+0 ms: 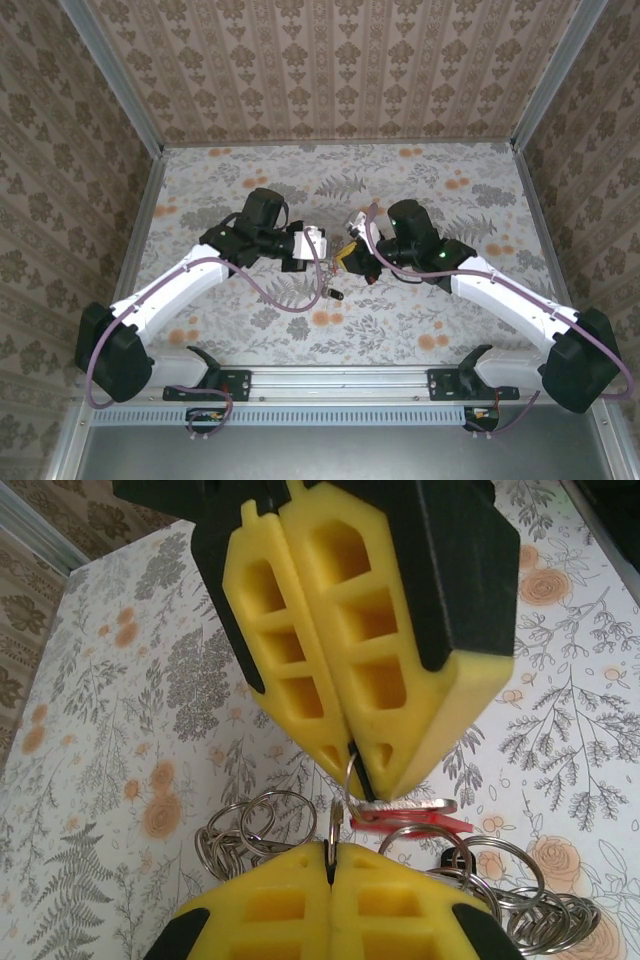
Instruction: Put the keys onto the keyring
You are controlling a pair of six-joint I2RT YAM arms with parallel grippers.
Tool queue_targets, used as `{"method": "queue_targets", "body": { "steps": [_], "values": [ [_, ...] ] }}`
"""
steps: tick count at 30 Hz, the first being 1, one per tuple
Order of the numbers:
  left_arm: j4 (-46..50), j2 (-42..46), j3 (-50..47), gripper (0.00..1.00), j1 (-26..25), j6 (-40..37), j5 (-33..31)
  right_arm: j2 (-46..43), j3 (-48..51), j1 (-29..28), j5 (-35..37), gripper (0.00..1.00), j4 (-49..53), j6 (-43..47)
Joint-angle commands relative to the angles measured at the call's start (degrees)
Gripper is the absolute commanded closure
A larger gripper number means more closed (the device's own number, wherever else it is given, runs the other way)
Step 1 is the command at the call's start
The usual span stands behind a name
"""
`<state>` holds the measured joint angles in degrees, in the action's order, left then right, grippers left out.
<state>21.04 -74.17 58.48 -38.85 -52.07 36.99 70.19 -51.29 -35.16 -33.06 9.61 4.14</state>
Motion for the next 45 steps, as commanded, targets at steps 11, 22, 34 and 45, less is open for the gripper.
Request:
{"method": "queue_targets", "body": {
  "steps": [11, 22, 34, 45],
  "values": [
    [-1.69, 1.15, 2.13, 1.0, -0.71, 2.0, 0.42, 0.9, -1.71, -0.12, 2.91, 1.0, -0.73, -2.11],
    [-2.22, 2.76, 0.98, 1.0, -1.18, 1.71, 2.25, 2.48, -1.05, 4.3, -0.19, 1.0, -3.45, -8.2],
    [-9.18, 4.12, -1.48, 1.0, -1.07, 6.52, 4.81, 3.53, 0.02, 4.8, -2.31, 1.0, -3.74, -10.7],
    [-10.23, 3.24, -2.17, 1.0, -1.14, 7.14, 8.89, 3.63, 2.07, 5.97, -3.97, 1.0, -8.89, -17.17]
  ]
}}
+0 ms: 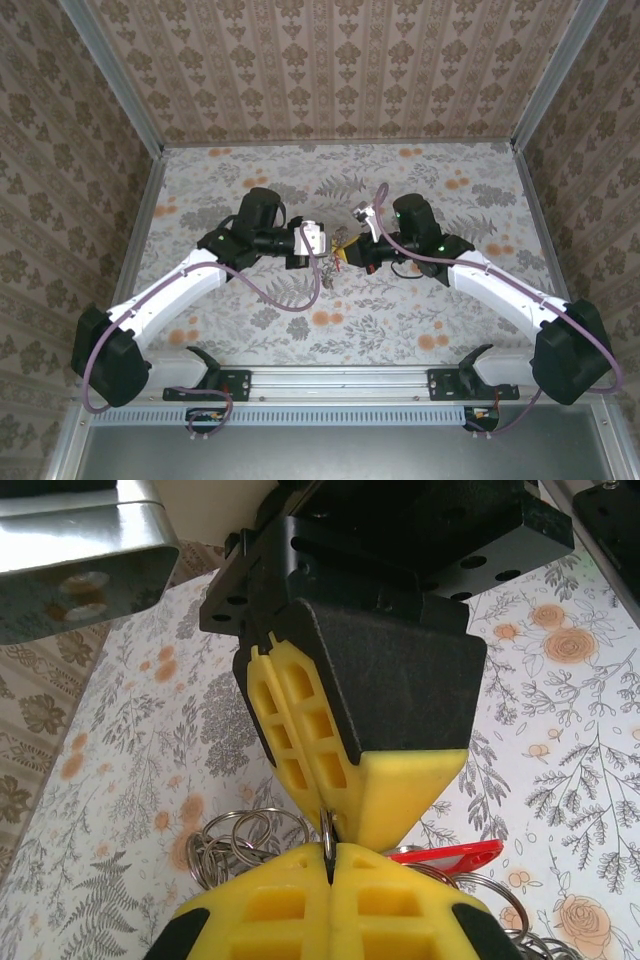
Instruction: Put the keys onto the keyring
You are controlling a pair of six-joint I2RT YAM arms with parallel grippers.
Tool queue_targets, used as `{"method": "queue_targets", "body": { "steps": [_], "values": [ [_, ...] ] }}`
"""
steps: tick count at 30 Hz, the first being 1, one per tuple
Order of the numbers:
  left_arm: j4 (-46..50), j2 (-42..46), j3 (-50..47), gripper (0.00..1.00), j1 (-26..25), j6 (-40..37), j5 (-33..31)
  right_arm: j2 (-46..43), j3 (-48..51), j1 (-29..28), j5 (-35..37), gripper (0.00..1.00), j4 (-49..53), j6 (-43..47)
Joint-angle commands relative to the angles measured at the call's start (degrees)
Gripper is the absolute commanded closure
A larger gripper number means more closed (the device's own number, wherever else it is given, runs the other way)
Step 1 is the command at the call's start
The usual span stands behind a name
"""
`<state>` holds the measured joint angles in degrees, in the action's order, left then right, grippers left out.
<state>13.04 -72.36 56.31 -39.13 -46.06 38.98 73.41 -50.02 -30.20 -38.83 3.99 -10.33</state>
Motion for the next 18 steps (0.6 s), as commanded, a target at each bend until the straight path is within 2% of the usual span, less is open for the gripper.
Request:
{"method": "queue_targets", "body": {
  "steps": [1, 10, 14, 18],
  "values": [
    [-2.33, 1.28, -0.08, 1.0, -0.79, 1.24, 6.9, 0.4, 0.78, 1.02, 1.87, 1.0, -3.37, -2.81],
    [-8.46, 1.2, -1.61, 1.0, 0.03, 5.85, 10.38, -1.06, 3.4, 3.19, -0.77, 1.0, -4.61, -0.43],
    [-12.18, 1.93, -3.3, 1.0, 1.22, 8.74, 12.57, -4.28, 4.18, 3.45, -2.66, 0.89, -3.33, 4.88],
    [-13.14, 2.04, -3.87, 1.0, 1.78, 10.3, 14.27, -6.56, 4.38, 3.56, -4.24, 0.84, -2.67, 8.32]
  ]
}}
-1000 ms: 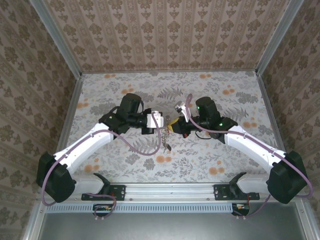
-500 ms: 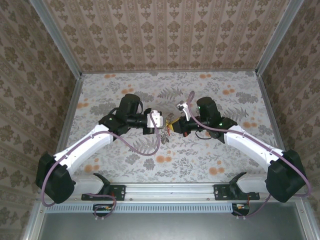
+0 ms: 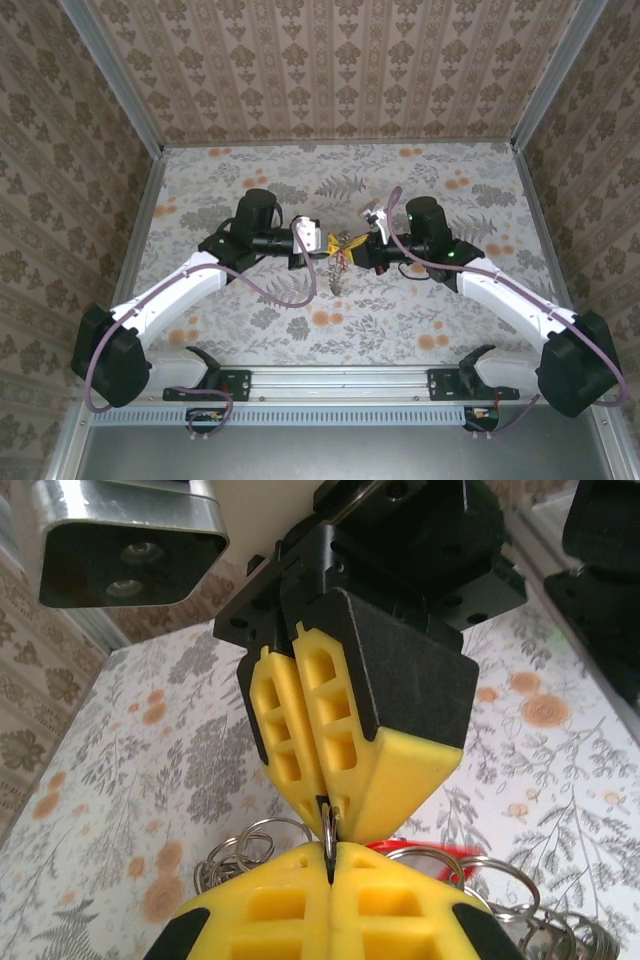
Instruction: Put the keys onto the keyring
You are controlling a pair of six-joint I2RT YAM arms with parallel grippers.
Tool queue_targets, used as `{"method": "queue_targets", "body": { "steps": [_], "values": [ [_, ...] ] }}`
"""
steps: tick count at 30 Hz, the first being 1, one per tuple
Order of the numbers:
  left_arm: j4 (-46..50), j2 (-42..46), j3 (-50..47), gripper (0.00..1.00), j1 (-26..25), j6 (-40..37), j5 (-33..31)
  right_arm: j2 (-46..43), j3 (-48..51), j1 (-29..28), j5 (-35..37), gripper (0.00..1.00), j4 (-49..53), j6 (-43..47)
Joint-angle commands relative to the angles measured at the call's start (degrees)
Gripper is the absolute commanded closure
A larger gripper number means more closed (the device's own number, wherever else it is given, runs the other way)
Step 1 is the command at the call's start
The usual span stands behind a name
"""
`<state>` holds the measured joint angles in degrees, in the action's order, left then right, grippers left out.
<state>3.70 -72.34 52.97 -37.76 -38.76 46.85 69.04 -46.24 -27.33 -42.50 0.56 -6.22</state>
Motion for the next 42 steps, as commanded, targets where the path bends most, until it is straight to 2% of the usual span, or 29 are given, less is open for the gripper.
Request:
{"method": "queue_targets", "body": {
  "steps": [1, 6, 8, 12, 14, 18, 22, 25, 29, 39, 42],
  "values": [
    [-4.28, 2.02, -0.68, 1.0, 0.5, 3.44, 6.74, -2.51, 0.46, 0.7, -0.58, 0.8, 1.37, 5.08],
    [-8.28, 1.72, -2.04, 1.0, 0.59, 7.26, 9.22, -6.36, -1.2, 0.53, 6.41, 0.59, 10.11, 15.64],
    [-8.93, 1.5, -2.18, 1.0, 0.5, 8.25, 10.31, -8.82, -0.99, 0.44, 10.34, 0.56, 11.51, 20.64],
    [-8.16, 1.5, -2.34, 1.0, 0.34, 8.27, 11.23, -14.65, 2.59, -0.96, 11.35, 0.56, 9.61, 35.74],
    [-8.07, 1.36, -2.39, 1.0, 0.24, 8.48, 11.38, -16.15, 3.5, -1.87, 12.07, 0.56, 8.07, 39.1],
    [-9.06, -0.11, -2.29, 1.0, -1.49, 9.4, 10.73, -15.18, 2.05, -4.31, 13.99, 0.6, 8.85, 43.18],
    [-12.21, -1.34, -2.61, 1.0, -2.96, 11.09, 10.43, -13.96, 1.04, -5.22, 13.8, 0.72, 7.84, 43.16],
    [-13.84, -2.06, -2.23, 1.0, -3.54, 11.85, 10.5, -13.15, 0.58, -5.71, 14.15, 0.76, 8.64, 43.22],
    [-14.75, -3.36, -1.17, 1.0, -4.18, 12.39, 10.76, -13.18, 0.97, -5.84, 14.29, 0.85, 8.67, 42.32],
    [-20.63, -6.9, -0.77, 1.0, -6.18, 16.16, 10.99, -15.03, 2.06, -6.15, 13.26, 0.86, 6.02, 40.28],
    [-20.61, -7.32, -0.64, 1.0, -6.61, 16.27, 10.72, -15.41, 2.56, -6.11, 14.21, 0.94, 5.75, 40.44]
  ]
}}
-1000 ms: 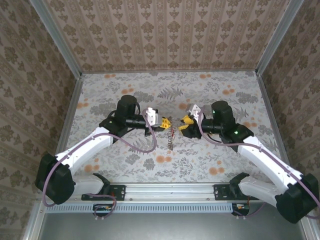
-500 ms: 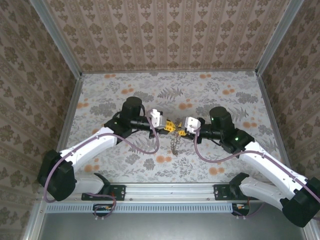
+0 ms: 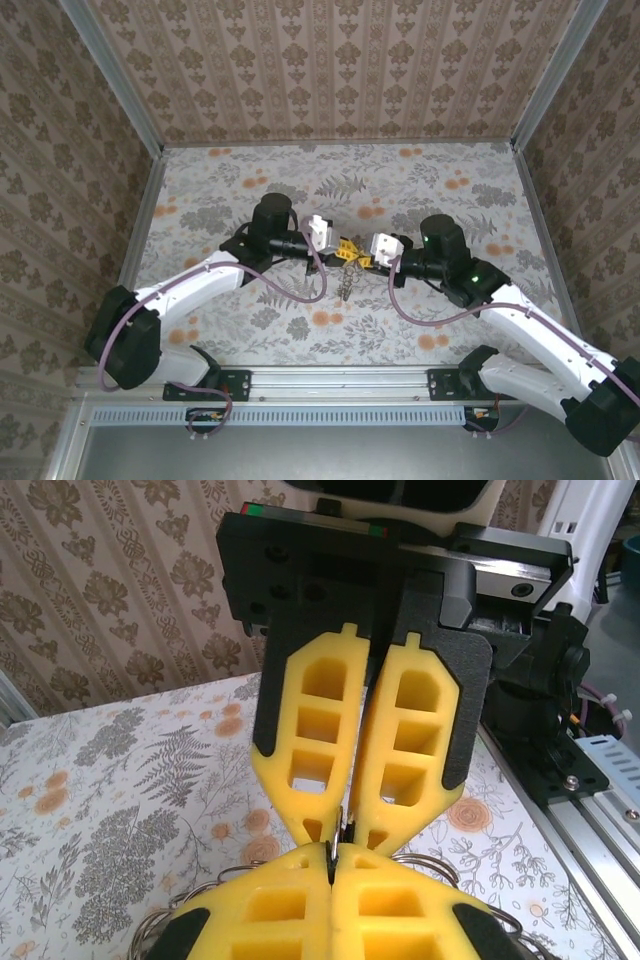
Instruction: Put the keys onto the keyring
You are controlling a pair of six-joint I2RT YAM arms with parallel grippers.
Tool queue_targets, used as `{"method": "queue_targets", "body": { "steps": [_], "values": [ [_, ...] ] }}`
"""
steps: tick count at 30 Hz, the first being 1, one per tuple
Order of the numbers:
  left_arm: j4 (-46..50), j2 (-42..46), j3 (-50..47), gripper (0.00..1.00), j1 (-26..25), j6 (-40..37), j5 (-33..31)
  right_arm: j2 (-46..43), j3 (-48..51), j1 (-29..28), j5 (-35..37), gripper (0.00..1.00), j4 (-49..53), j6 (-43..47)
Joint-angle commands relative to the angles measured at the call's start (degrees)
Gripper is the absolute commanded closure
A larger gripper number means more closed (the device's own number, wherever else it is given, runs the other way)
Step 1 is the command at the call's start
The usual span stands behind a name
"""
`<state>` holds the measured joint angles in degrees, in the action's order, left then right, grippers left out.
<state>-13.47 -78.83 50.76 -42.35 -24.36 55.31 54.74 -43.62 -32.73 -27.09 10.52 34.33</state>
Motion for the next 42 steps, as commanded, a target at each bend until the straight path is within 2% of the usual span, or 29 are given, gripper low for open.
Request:
{"method": "queue_targets", "body": {
  "steps": [1, 4, 7, 9, 15, 20, 22, 23, 24, 25, 27, 30, 32, 34, 38, 42],
  "values": [
    [-3.3, -0.76, 1.52, 1.0, -2.03, 1.74, 2.14, -1.21, -0.07, -0.75, -0.87, 0.95, -3.5, 0.38],
    [5.62, 0.42, 2.8, 1.0, -1.88, -3.29, -0.76, -1.43, -0.7, -0.76, 0.87, 1.0, -0.4, 1.44],
    [24.14, -0.51, 8.49, 0.88, -2.33, -12.66, -4.13, -1.47, -1.61, -0.76, 1.94, 1.0, 2.81, 2.2],
    [29.41, -1.44, 10.91, 0.82, -2.45, -14.51, -5.04, -0.84, -2.6, -0.75, 2.62, 1.0, 5.52, 2.96],
    [30.16, -2.82, 12.16, 0.78, -4.08, -15.17, -8.16, 2.09, -5.94, -0.93, 3.8, 1.0, 10.46, 4.22],
    [30.57, -4.2, 13.15, 0.81, -5.59, -16.29, -11.76, 1.87, -5.69, -1.0, 2.0, 1.0, 7.99, 2.4],
    [30.82, -4.37, 13.58, 0.89, -5.94, -16.27, -13.72, 1.6, -5.47, -0.93, 1.23, 1.0, 7.4, 1.9],
    [30.71, -4.26, 13.68, 0.96, -5.96, -16.56, -13.66, 1.47, -5.34, -0.93, 1.2, 1.0, 7.21, 1.8],
    [30.2, -3.95, 13.62, 0.99, -5.99, -16.23, -13.91, 1.36, -5.1, -0.95, 1.24, 1.0, 7.07, 1.84],
    [29.79, -3.68, 13.58, 1.0, -5.96, -15.93, -13.96, 1.13, -4.85, -0.93, 1.46, 0.96, 6.96, 1.88],
    [28.06, -2.77, 13.03, 1.0, -5.56, -14.67, -13.48, 0.43, -3.84, -0.65, 0.8, 0.8, 6.71, 1.95],
    [22.21, -0.87, 10.37, 1.0, -3.68, -11.29, -7.86, -1.3, -1.57, 2.48, -5.57, 0.72, 5.89, -0.03],
    [17.98, 0.41, 8.26, 1.0, -2.42, -9.34, -3.28, -2.43, -0.66, 3.92, -7.69, 0.71, 6.34, -1.01],
    [13.92, 1.74, 6.02, 1.0, -2.23, -8.55, -2.59, -3.43, -0.03, 4.25, -7.73, 0.71, 6.35, -1.5],
    [4.18, 2.51, 2.74, 1.0, -1.62, -4.26, -0.28, -3.52, -0.41, 4.25, -7.85, 0.78, 6.34, -1.55],
    [-2.09, 1.2, 1.69, 1.0, -1.59, 0.12, 2.11, -2.74, -0.66, 4.25, -9.25, 0.79, 4.76, -2.61]
  ]
}}
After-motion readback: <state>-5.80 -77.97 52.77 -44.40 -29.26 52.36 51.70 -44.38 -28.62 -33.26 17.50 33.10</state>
